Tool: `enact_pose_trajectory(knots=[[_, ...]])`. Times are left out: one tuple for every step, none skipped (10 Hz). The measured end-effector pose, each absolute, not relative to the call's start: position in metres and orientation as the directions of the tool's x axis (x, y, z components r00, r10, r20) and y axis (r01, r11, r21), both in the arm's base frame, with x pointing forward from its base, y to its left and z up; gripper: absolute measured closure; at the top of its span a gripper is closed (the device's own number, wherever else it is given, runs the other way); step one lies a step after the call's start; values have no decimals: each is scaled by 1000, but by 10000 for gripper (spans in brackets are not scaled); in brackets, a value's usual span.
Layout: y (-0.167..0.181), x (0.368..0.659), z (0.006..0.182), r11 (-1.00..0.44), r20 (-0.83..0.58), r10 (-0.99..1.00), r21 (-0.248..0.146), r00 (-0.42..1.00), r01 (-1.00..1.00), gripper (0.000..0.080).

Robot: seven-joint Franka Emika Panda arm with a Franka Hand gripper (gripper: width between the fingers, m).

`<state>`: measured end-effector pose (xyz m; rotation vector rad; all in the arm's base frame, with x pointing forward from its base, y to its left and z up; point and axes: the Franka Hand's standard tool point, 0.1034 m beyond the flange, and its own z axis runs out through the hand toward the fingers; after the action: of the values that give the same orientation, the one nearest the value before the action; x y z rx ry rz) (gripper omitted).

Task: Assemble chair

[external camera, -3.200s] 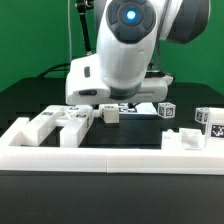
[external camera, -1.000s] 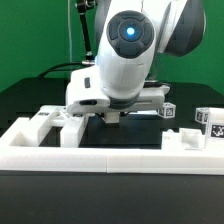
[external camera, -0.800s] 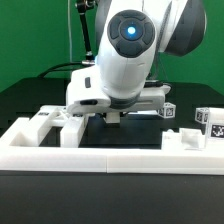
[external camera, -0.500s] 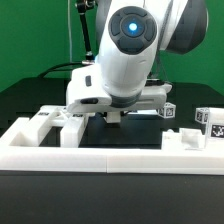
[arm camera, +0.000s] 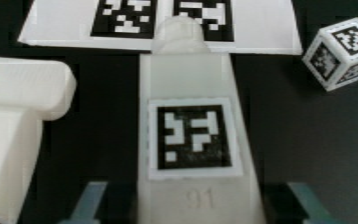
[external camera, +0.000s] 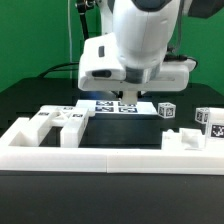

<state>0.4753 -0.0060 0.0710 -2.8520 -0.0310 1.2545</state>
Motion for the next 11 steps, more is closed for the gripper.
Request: enact_pose_trajectory(knots=[[-7,480,68,-1000,-714,28,-30,700,10,507],[-7,479,67,-1000,-714,28,-29,699,10,507],[-8,484,65,-1000,-691,28,-27,723,12,507],[-8,493,64,-1000,-635,29,-25,772,16,507],[-6,504,70,-999,-569,33,-26,822,22,507],[-1,517,85,-1000,-520,26,-25,854,15,507],[3,530,96,-1000,-495,11,-21,869,0,507],[5,548,105,-1000,-427,-21,-4,904,-25,507],[4,556,103,-1000,-318,-10,-6,948,-12,507],[3,552,101,-1000,-253,-13,-4,967,-14,507],[2,557,102,-1000,-170,-14,-1,985,-14,507]])
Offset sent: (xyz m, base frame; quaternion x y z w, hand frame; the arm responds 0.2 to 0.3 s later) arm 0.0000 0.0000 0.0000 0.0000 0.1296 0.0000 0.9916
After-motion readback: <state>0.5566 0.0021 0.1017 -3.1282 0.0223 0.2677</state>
